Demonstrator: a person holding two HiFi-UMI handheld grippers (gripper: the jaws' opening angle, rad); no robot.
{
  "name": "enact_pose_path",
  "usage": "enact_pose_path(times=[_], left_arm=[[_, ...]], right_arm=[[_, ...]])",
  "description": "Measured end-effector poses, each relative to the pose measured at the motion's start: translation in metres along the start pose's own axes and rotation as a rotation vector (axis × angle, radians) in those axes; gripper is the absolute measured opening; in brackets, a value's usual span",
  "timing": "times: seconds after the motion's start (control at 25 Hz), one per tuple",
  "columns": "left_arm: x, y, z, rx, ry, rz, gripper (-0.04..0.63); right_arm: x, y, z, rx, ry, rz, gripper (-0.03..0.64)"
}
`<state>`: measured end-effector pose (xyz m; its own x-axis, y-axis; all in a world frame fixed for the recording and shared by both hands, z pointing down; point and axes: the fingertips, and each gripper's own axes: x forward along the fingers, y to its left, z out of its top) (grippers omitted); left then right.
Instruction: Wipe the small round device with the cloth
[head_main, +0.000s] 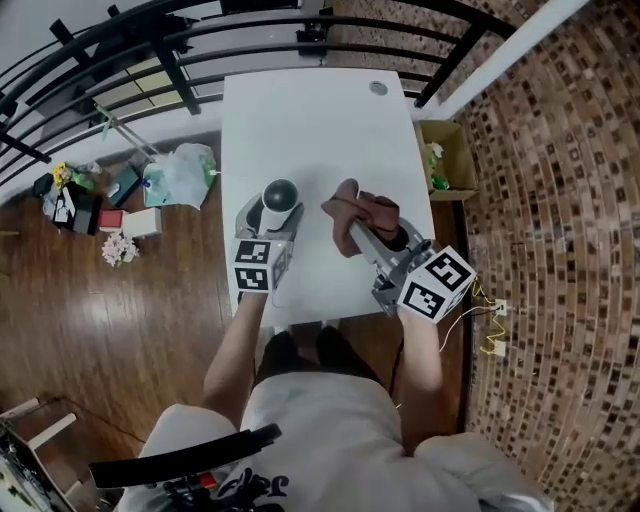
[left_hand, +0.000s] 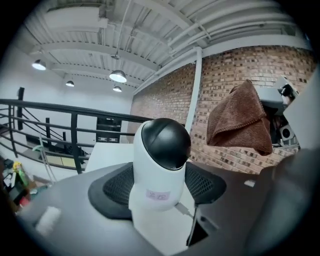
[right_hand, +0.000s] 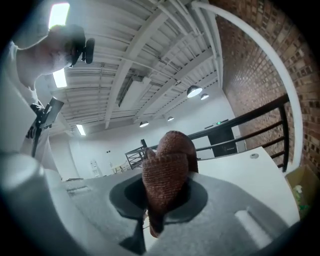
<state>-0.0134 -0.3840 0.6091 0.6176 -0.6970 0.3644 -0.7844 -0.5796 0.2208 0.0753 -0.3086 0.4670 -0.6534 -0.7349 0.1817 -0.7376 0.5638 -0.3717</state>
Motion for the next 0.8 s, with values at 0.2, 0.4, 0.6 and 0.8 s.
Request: enact_pose_path(times=[0.2, 0.4, 0.6, 0.8], left_arm=[[0.031, -0.004, -0.045, 0.002, 0.06, -0.102, 0.342], [0.053, -0.025, -0.078, 0.134, 0.12, -0.252, 0.342], [0.065, -0.036, -0.107, 0.203, 0.144, -0.311, 0.342], [0.073, -0.049, -0.131, 0.254, 0.177, -0.336, 0.344]], right_arm=[[0.0, -0.02, -0.036, 0.047, 0.049, -0.024, 0.028], [-0.001, -0.04, -0.065, 0.094, 0.077, -0.045, 0.028], [-0.002, -0.046, -0.086, 0.121, 0.093, -0.043, 0.028], [-0.011, -0.054, -0.097, 0.135, 0.107, -0.051, 0.029]])
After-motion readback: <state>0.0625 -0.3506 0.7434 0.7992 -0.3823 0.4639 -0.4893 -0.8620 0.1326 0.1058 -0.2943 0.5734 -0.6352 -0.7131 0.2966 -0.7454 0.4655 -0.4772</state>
